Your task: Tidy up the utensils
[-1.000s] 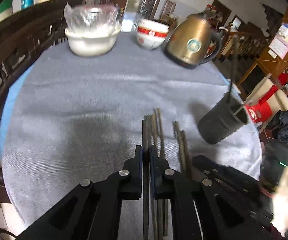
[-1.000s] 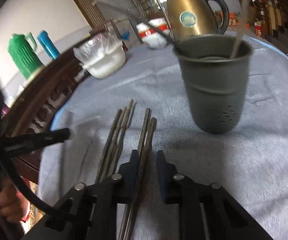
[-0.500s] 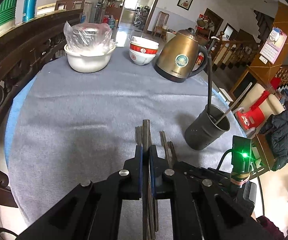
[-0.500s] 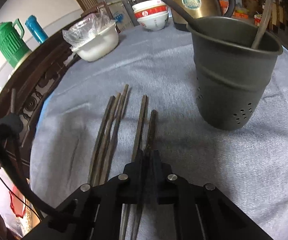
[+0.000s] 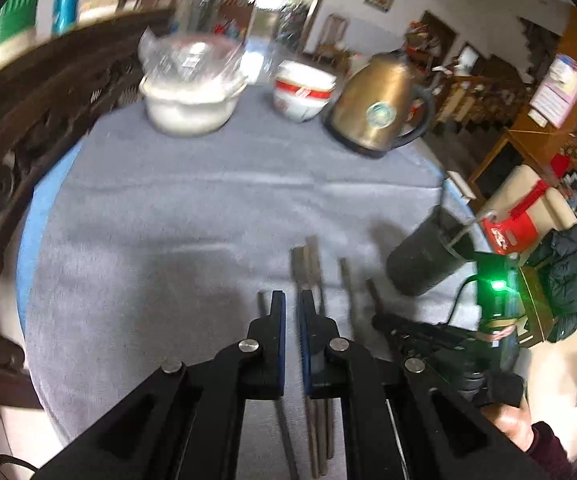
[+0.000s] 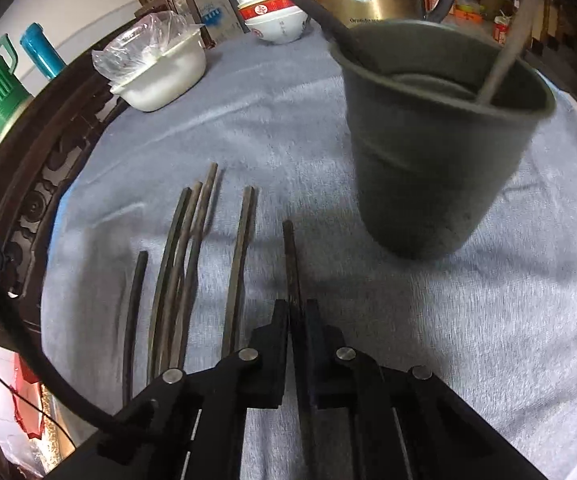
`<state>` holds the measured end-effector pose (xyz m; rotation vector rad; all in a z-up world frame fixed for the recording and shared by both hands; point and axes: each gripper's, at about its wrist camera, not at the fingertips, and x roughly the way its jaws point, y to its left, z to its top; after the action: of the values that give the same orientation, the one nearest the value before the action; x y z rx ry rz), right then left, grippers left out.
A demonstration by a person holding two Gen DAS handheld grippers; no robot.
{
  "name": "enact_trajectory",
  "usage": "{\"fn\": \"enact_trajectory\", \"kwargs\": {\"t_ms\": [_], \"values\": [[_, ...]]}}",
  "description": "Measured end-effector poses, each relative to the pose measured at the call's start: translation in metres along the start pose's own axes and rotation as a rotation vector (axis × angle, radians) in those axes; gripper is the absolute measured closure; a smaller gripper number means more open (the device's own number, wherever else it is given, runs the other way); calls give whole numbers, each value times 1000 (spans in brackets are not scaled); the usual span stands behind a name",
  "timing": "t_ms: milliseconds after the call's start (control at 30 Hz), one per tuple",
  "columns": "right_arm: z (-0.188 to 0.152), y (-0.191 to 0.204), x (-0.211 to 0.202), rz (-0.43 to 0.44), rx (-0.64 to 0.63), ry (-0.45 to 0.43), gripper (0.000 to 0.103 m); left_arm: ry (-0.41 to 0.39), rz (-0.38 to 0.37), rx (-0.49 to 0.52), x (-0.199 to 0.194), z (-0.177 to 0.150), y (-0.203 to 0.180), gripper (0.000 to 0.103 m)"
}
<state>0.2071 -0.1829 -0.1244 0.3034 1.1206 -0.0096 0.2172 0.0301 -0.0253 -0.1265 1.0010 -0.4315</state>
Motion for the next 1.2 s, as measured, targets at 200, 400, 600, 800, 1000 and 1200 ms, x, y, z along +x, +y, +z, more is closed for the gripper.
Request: {"fn": "enact_trajectory", "kwargs": {"t_ms": [200,400,600,800,1000,1200], "values": [[11,5,5,-35,-1,40,94,201,-33,-162,47,11,36,96],[17,8,7,-45,-31,57,96,328,58,-112,90,13,17,77],[17,1,5,-4,-12,71,96,363,140,-95,118,12,9,77],[11,-3,0,12,-6,69,97,329,162,-55,124,11,-3,92],[7,-10,-26,85,2,5,97,254,146,-65,98,5,-3,97],[3,-8,-73,142,-28,-128,97,105,105,-20,34,14,-25,97]]}}
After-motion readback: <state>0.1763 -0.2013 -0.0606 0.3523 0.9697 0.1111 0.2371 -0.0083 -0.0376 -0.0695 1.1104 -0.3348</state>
